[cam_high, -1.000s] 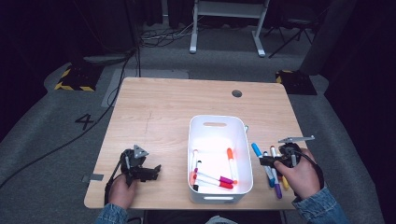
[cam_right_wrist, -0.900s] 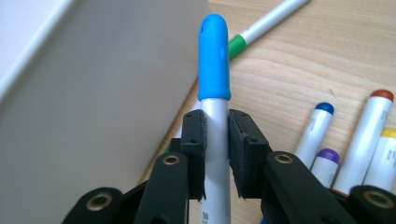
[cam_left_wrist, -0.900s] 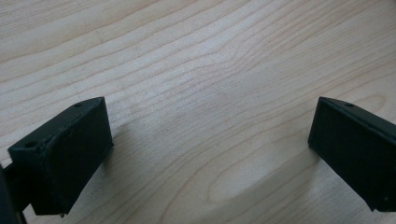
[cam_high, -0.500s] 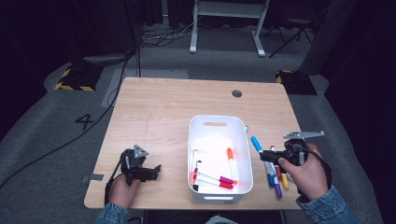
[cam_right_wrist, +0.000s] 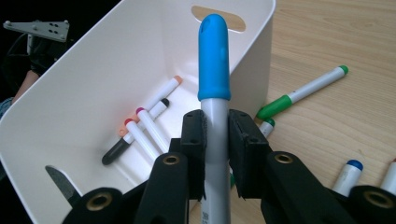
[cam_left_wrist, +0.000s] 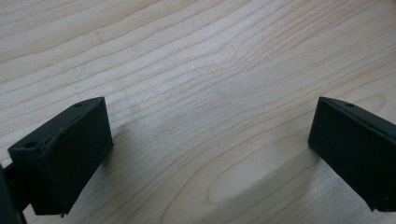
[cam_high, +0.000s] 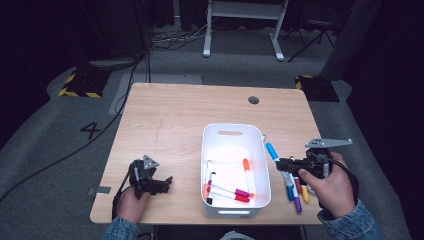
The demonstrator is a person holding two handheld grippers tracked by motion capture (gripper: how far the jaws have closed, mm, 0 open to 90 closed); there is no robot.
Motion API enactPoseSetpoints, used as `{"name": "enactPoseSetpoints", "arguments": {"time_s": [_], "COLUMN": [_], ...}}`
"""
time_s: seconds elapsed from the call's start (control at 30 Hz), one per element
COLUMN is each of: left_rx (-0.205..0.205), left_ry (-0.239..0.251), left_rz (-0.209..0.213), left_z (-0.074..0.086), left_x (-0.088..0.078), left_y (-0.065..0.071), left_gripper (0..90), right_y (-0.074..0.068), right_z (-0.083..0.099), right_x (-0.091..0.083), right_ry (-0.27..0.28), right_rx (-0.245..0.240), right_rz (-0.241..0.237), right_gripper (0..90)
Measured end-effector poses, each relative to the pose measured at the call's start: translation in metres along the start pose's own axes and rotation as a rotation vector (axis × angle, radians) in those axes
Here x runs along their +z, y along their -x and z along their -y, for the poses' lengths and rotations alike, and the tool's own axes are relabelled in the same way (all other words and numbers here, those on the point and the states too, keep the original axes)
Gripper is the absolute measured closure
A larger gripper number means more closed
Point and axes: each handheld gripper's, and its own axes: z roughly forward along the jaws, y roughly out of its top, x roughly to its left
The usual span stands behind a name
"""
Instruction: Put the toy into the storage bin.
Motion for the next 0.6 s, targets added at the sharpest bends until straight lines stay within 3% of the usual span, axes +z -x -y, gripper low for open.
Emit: {"name": "enactPoseSetpoints", "arguments": {"time_s": [0.6], "left_rx": [0.003], "left_ry": [-0.001], "left_rz": [0.004], "left_z": [-0.001], "left_x": [0.0], "left_y": [0.0], "left_gripper": [0.0], "right_y": [-0.034], "right_z": [-0.01], "right_x": [0.007], "right_ry": [-0.016], "right_rx": [-0.079], "right_rz": [-0.088], "right_gripper": [77.3]}}
